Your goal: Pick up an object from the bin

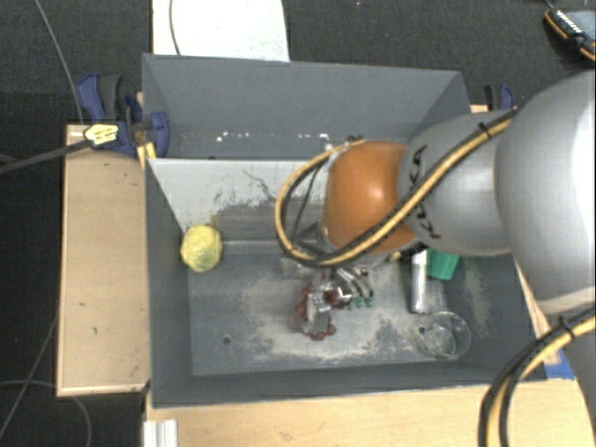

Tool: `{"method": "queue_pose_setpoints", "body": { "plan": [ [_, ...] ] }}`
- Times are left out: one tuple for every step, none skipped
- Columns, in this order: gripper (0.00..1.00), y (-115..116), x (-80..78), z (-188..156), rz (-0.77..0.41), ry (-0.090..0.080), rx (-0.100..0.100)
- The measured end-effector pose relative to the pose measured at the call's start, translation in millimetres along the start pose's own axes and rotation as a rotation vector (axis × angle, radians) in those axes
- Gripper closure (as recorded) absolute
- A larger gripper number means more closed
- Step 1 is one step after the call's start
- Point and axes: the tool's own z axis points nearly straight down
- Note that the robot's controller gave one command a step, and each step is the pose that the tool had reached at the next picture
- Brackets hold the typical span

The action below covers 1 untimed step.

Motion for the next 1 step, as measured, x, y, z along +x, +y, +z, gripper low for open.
{"method": "queue_pose_setpoints", "body": {
  "plan": [
    [0.0, 21.6, -1.4, 6.0, -0.222, -0.001, -0.004]
  ]
}}
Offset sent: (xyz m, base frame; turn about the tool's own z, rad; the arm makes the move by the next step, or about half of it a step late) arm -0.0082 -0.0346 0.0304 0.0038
